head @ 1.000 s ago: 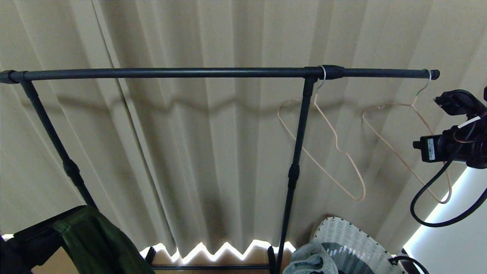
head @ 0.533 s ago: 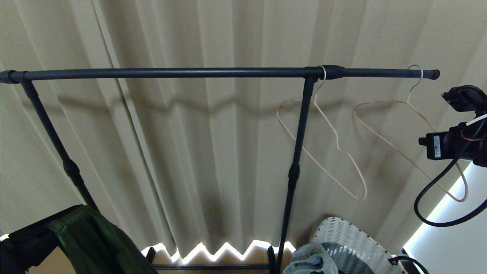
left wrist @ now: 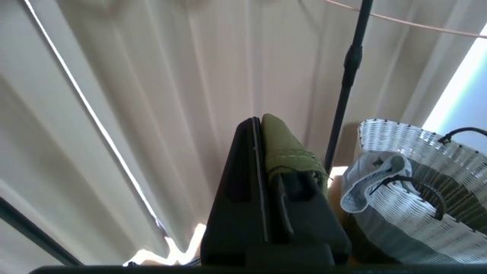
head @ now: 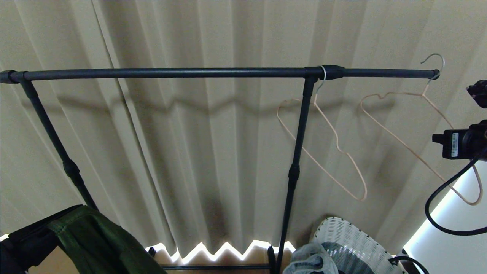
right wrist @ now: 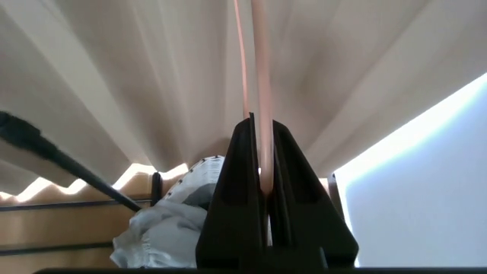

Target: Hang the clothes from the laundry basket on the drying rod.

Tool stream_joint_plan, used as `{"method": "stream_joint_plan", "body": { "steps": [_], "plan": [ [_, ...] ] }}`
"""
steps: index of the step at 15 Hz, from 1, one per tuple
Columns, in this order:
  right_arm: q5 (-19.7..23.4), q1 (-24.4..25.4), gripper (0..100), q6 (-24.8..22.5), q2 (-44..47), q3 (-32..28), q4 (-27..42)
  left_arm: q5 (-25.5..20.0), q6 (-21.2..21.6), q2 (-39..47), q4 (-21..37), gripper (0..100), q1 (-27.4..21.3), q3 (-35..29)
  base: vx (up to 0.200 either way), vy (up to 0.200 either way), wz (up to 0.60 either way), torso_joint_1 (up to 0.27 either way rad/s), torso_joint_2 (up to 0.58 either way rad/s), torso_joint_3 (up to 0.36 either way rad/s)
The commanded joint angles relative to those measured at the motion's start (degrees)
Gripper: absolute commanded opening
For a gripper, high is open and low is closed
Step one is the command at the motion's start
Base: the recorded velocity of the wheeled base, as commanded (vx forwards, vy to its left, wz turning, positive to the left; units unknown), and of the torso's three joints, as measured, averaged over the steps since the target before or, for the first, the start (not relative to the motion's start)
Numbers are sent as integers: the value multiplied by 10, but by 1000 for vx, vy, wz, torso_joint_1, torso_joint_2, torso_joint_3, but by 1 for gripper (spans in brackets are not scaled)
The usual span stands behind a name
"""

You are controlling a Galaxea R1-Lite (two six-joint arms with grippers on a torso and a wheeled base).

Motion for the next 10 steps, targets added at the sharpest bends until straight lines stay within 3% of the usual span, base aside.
{"method": "stream_joint_plan", "body": {
  "steps": [1,2,10],
  "plan": [
    [1,0,0,0,-53,31,-1,1,0,2,0,0,0,0,0,0,0,0,0,0],
    [1,0,0,0,-64,36,-1,0,0,2,1,0,0,1,0,0,0,0,0,0],
    [1,1,0,-1,-107,80,-1,1,0,4,2,0,0,4,-200,0,0,2,5,3]
  ]
}}
